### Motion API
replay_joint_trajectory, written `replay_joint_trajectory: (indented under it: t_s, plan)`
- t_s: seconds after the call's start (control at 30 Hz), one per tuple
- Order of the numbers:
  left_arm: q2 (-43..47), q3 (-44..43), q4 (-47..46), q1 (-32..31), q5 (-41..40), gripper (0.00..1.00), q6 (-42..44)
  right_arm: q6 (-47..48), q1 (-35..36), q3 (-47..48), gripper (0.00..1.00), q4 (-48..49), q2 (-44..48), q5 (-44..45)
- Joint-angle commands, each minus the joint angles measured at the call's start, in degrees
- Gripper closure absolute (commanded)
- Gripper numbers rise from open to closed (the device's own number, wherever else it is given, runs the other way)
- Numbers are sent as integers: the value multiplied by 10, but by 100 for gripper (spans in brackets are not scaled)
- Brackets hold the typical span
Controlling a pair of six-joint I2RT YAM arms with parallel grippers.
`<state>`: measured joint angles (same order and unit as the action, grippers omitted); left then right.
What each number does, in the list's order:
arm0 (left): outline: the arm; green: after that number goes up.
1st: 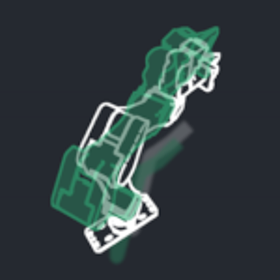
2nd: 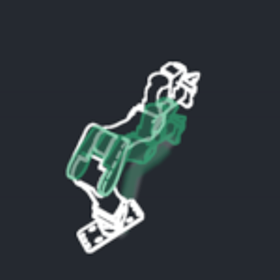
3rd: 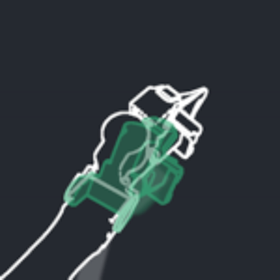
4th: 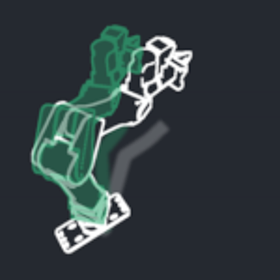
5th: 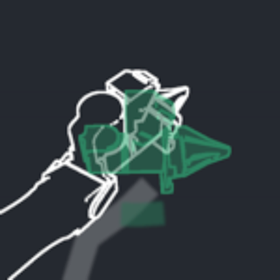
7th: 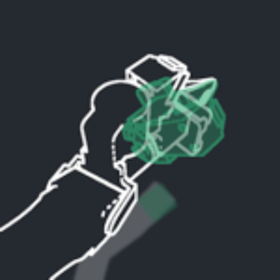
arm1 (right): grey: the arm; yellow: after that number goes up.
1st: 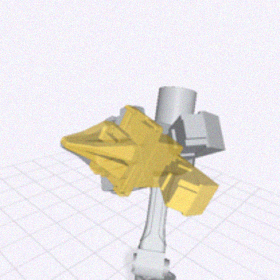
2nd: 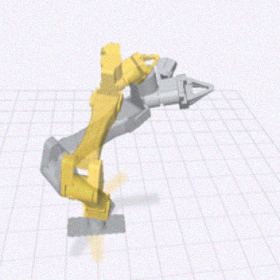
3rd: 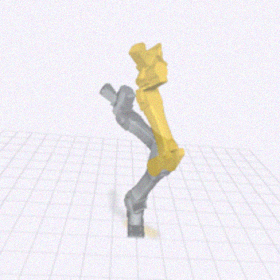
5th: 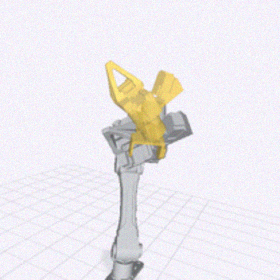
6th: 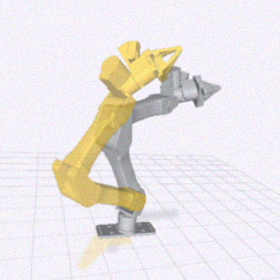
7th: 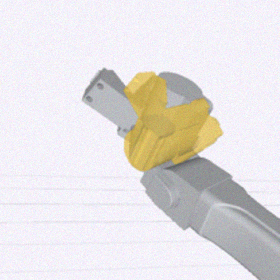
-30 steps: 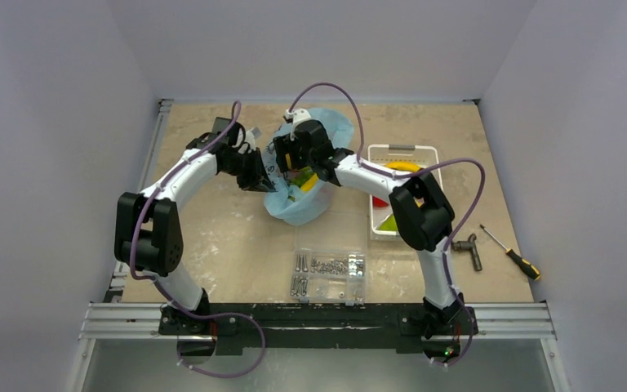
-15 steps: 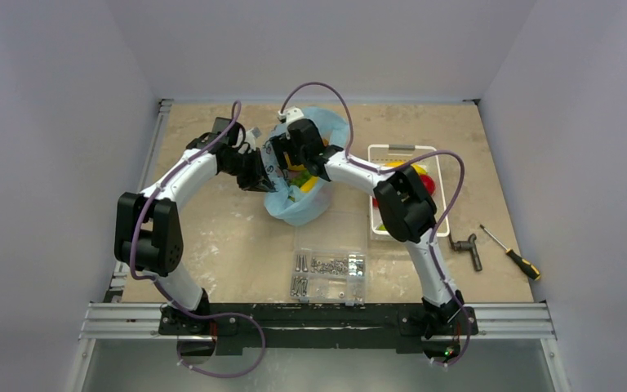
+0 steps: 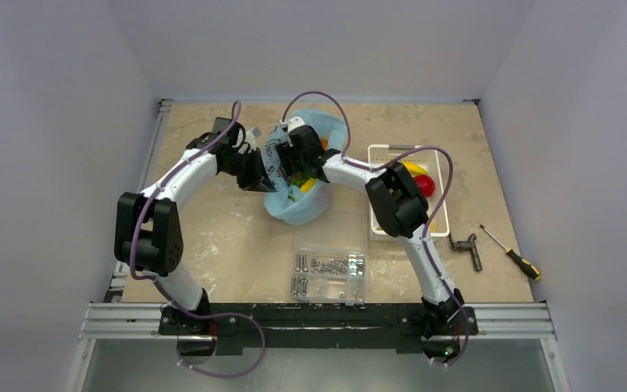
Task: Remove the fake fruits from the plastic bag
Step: Take out the fake fruit from the plastic bag.
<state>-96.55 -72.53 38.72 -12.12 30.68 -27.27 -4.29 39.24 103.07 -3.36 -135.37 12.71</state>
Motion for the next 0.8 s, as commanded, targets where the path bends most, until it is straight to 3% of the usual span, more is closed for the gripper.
replay_joint_trajectory:
  t_s: [0.0, 0.07, 0.27, 0.53, 0.77]
  plan:
    - [-5, -17, -5, -2, 9, 100, 6, 11, 0, 14, 53, -5, 43, 24]
    - [-6, -16, -6, -2, 10, 100, 5, 11, 0, 6, 66, -8, 62, 23]
    - [-2, -16, -7, -2, 11, 100, 5, -10, 1, -57, 88, -12, 124, -8]
    - [-3, -16, -8, -2, 11, 100, 4, -35, 1, -133, 100, -12, 210, -81]
    - [-2, -15, -9, -2, 13, 100, 3, -96, 0, -141, 100, 7, 267, -215]
